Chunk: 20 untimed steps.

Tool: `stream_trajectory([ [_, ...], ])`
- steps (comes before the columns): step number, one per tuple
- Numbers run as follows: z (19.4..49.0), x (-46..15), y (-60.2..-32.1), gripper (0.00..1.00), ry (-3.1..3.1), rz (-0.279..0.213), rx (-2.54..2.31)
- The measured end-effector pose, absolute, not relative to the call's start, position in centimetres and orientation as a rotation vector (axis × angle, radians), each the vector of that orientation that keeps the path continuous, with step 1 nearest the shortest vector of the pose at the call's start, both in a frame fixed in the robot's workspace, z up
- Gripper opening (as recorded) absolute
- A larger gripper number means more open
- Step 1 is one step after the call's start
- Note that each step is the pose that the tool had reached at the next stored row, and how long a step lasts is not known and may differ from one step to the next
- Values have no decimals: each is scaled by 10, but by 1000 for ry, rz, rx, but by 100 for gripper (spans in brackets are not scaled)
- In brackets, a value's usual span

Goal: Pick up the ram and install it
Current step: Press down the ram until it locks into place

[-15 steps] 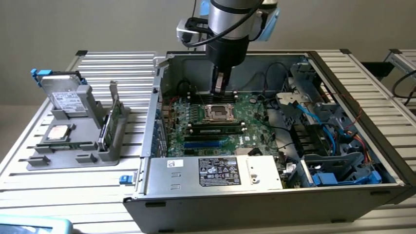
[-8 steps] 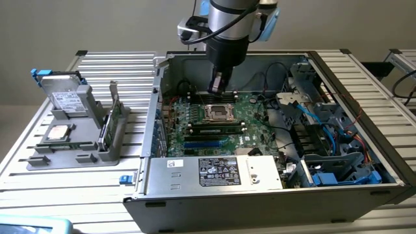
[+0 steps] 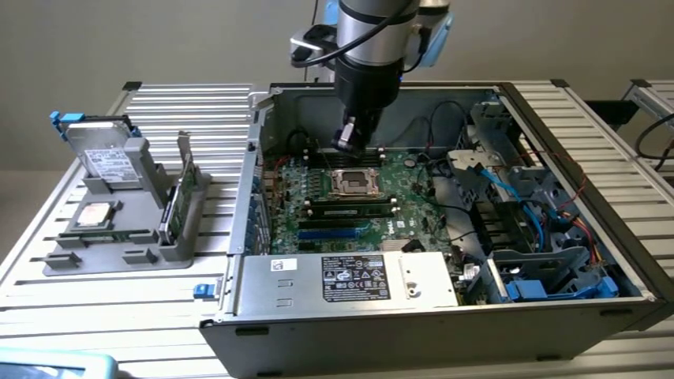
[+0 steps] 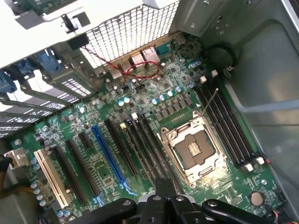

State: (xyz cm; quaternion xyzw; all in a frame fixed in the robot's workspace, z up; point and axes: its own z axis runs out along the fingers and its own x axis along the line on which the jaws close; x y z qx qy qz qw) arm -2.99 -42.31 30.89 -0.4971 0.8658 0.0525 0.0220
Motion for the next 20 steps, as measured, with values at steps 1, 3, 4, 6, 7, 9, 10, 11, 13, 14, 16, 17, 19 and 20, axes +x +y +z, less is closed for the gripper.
stream_trajectory([
  [1,309,-30,-423,11,2695,162,-1516],
  [3,308,-30,-423,11,2720,161,-1467],
  [4,308,-30,-423,11,2733,160,-1441],
  [6,308,-30,-423,11,2757,159,-1391],
  [7,308,-30,-423,11,2768,158,-1366],
  [9,307,-30,-423,11,2789,157,-1318],
  [10,307,-30,-423,11,2800,156,-1292],
  [11,307,-30,-423,11,2810,155,-1268],
  [13,307,-30,-423,11,2830,154,-1219],
  [14,307,-30,-423,11,2840,153,-1194],
  [16,307,-30,-423,11,2858,151,-1147],
  [17,307,-30,-423,11,2867,150,-1123],
  [19,307,-30,-423,11,2884,149,-1073],
  [20,307,-30,-423,11,2892,148,-1048],
])
